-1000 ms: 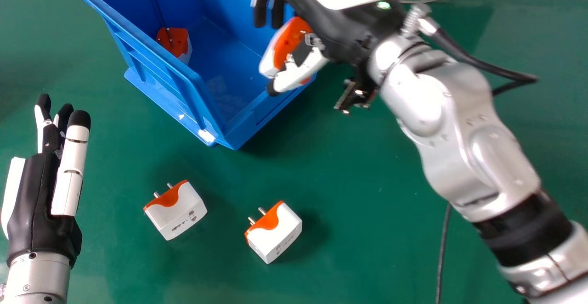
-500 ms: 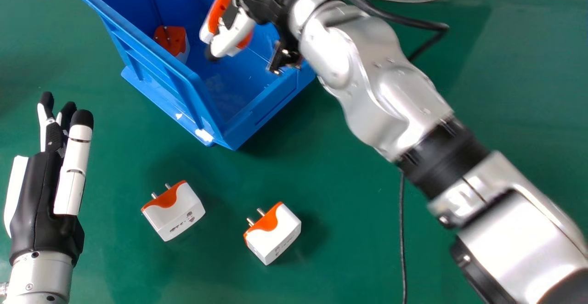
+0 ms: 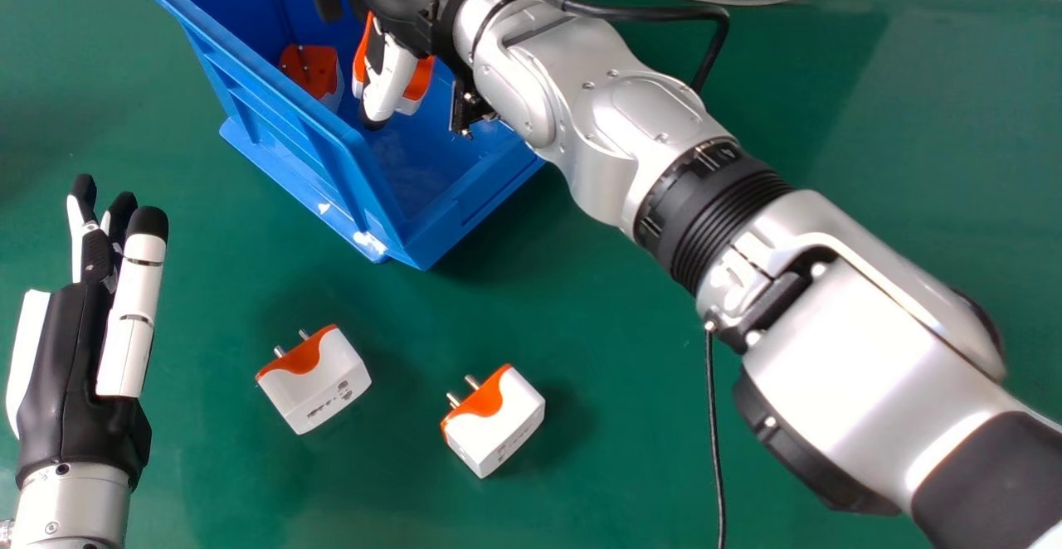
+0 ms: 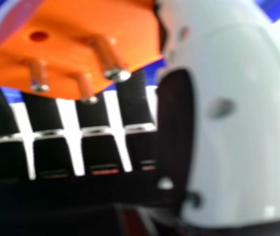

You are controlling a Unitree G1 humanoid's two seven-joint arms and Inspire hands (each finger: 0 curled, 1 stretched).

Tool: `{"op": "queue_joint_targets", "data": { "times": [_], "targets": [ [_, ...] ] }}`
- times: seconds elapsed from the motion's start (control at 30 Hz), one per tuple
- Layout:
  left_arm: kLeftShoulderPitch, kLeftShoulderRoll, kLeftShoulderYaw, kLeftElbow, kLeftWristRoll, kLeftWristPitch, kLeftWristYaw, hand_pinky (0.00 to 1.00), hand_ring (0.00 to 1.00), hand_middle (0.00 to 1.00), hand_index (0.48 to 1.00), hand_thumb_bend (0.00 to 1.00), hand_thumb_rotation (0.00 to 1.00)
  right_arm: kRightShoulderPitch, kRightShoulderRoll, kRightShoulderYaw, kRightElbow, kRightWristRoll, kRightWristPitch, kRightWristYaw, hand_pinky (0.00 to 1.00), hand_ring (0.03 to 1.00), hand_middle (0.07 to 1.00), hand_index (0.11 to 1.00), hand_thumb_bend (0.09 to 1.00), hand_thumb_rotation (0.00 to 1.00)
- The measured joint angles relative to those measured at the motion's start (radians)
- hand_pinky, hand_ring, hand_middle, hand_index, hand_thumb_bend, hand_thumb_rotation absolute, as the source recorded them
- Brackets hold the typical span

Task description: Pick all objects and put in blue box

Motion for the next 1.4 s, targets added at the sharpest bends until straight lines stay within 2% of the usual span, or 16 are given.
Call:
{"op": "queue_joint_targets", "data": {
  "times": [0.23, 0.33, 0.47, 0.6, 0.67, 0.7, 0.73, 0.77, 0.8, 0.83, 0.87, 0.9, 1.0, 1.07, 1.23, 1.4],
  "targets": [
    [0.006, -0.013, -0.004, -0.017, 0.001, 0.000, 0.005, 1.00, 1.00, 1.00, 1.000, 0.50, 0.91, -0.004, 0.004, 0.017, 0.038, 0.001, -0.027, -0.054, 0.34, 0.450, 0.509, 0.493, 0.498, 0.00],
    [0.007, -0.018, -0.005, -0.025, 0.008, 0.001, 0.010, 1.00, 1.00, 1.00, 1.000, 0.50, 0.91, -0.004, 0.003, 0.020, 0.048, 0.001, -0.029, -0.072, 0.35, 0.453, 0.509, 0.486, 0.498, 0.00],
    [0.007, -0.019, -0.007, -0.029, 0.010, 0.002, 0.017, 1.00, 1.00, 1.00, 1.000, 0.50, 0.91, -0.004, 0.001, 0.020, 0.054, 0.002, -0.034, -0.085, 0.35, 0.456, 0.509, 0.480, 0.499, 0.00],
    [0.006, -0.019, -0.008, -0.029, 0.011, 0.001, 0.018, 1.00, 1.00, 1.00, 1.000, 0.50, 0.91, -0.003, 0.002, 0.020, 0.056, 0.006, -0.034, -0.086, 0.35, 0.457, 0.516, 0.481, 0.499, 0.00],
    [0.006, -0.019, -0.008, -0.028, 0.011, 0.000, 0.018, 1.00, 1.00, 1.00, 1.000, 0.50, 0.91, -0.003, 0.002, 0.019, 0.056, 0.008, -0.026, -0.077, 0.49, 0.623, 0.674, 0.616, 0.566, 0.00],
    [0.006, -0.019, -0.008, -0.027, 0.011, 0.000, 0.018, 1.00, 1.00, 1.00, 1.000, 0.50, 0.91, -0.003, 0.002, 0.019, 0.056, 0.009, -0.025, -0.071, 0.49, 0.623, 0.674, 0.616, 0.566, 0.00],
    [0.005, -0.019, -0.008, -0.026, 0.011, -0.001, 0.018, 1.00, 1.00, 1.00, 1.000, 0.50, 0.91, -0.003, 0.001, 0.019, 0.055, 0.009, -0.024, -0.057, 0.57, 0.699, 0.739, 0.690, 0.581, 0.00],
    [0.005, -0.019, -0.008, -0.024, 0.011, -0.003, 0.019, 1.00, 1.00, 1.00, 1.000, 0.50, 0.91, -0.001, 0.000, 0.020, 0.055, 0.008, -0.024, -0.047, 0.57, 0.699, 0.739, 0.690, 0.581, 0.00],
    [0.005, -0.019, -0.008, -0.022, 0.012, -0.004, 0.019, 1.00, 1.00, 1.00, 1.000, 0.50, 0.91, 0.000, 0.000, 0.021, 0.055, 0.008, -0.023, -0.044, 0.63, 0.759, 0.791, 0.753, 0.592, 0.00],
    [0.004, -0.019, -0.008, -0.020, 0.012, -0.004, 0.019, 1.00, 1.00, 1.00, 1.000, 0.50, 0.91, 0.001, -0.002, 0.026, 0.055, 0.005, -0.023, -0.043, 0.63, 0.759, 0.791, 0.753, 0.592, 0.00],
    [0.003, -0.019, -0.008, -0.020, 0.012, -0.004, 0.020, 1.00, 1.00, 1.00, 1.000, 0.50, 0.91, 0.001, -0.004, 0.032, 0.055, 0.002, -0.021, -0.043, 0.69, 0.807, 0.833, 0.802, 0.597, 0.01],
    [0.002, -0.019, -0.009, -0.020, 0.013, -0.006, 0.020, 1.00, 1.00, 1.00, 1.000, 0.50, 0.91, 0.001, -0.007, 0.045, 0.054, -0.005, -0.019, -0.045, 0.69, 0.807, 0.833, 0.802, 0.597, 0.01],
    [0.000, -0.019, -0.011, -0.017, 0.014, -0.014, 0.022, 1.00, 1.00, 1.00, 1.000, 0.50, 0.91, 0.001, -0.011, 0.068, 0.054, -0.028, -0.016, -0.058, 0.84, 0.902, 0.915, 0.899, 0.608, 0.09],
    [-0.004, -0.019, -0.012, -0.009, 0.019, -0.019, 0.023, 1.00, 1.00, 1.00, 1.000, 0.50, 0.91, 0.002, -0.012, 0.071, 0.051, -0.034, -0.014, -0.062, 0.92, 0.950, 0.957, 0.949, 0.626, 0.17],
    [-0.014, -0.019, -0.013, 0.011, 0.021, -0.022, 0.025, 1.00, 1.00, 1.00, 1.000, 0.50, 0.91, 0.006, -0.015, 0.071, 0.043, -0.034, -0.004, -0.072, 0.96, 0.975, 0.978, 0.974, 0.651, 0.22],
    [-0.019, -0.019, -0.013, 0.012, 0.021, -0.027, 0.027, 1.00, 1.00, 1.00, 1.000, 0.47, 0.91, 0.020, -0.023, 0.071, 0.036, -0.034, -0.004, -0.082, 0.99, 0.992, 0.993, 0.992, 0.681, 0.25]
  ]
}}
